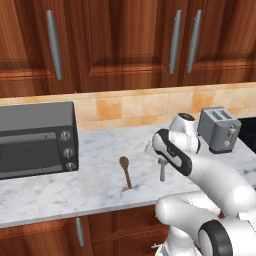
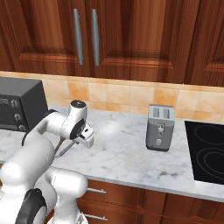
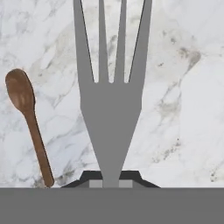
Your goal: Take the fork and place it on the left side of the plate. Then take the spoon and place it on the right side of the plate. Make sure they're directly next to the plate.
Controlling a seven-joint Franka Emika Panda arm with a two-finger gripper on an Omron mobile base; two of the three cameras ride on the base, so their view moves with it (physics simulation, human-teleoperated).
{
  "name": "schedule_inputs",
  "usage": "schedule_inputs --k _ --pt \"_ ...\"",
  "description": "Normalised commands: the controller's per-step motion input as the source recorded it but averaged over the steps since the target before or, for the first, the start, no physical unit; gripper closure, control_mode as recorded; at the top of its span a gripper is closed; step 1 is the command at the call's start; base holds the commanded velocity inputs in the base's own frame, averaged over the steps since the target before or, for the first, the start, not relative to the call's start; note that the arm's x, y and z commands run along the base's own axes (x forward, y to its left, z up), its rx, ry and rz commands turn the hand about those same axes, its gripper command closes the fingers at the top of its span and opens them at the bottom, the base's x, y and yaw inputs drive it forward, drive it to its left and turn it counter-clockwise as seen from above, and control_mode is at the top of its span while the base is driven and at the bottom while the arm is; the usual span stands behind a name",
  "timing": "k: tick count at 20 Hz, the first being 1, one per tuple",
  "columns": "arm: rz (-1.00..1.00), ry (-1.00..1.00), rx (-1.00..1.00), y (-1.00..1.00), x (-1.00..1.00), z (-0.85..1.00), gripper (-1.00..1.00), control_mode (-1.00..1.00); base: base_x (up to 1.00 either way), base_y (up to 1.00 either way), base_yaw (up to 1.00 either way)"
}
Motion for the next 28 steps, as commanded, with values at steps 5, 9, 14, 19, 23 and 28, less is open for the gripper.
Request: schedule_inputs --k 5,9,14,19,23,28 --pt "-0.21 0.0 0.03 -0.28 -0.57 0.86 1.0 -1.0 0.0 0.0 0.0" --pt "-0.19 0.0 0.0 -0.11 -0.48 0.69 1.0 -1.0 0.0 0.0 0.0" --pt "-0.13 0.0 0.0 -0.01 -0.46 0.62 1.0 -1.0 0.0 0.0 0.0" --pt "-0.05 0.0 -0.05 0.0 -0.08 0.14 1.0 -1.0 0.0 0.0 0.0" --pt "0.0 -0.01 -0.06 0.0 -0.04 0.0 1.0 -1.0 0.0 0.0 0.0" --pt "0.0 -0.01 0.0 -0.01 -0.04 0.0 1.0 1.0 -0.29 -0.08 0.0"
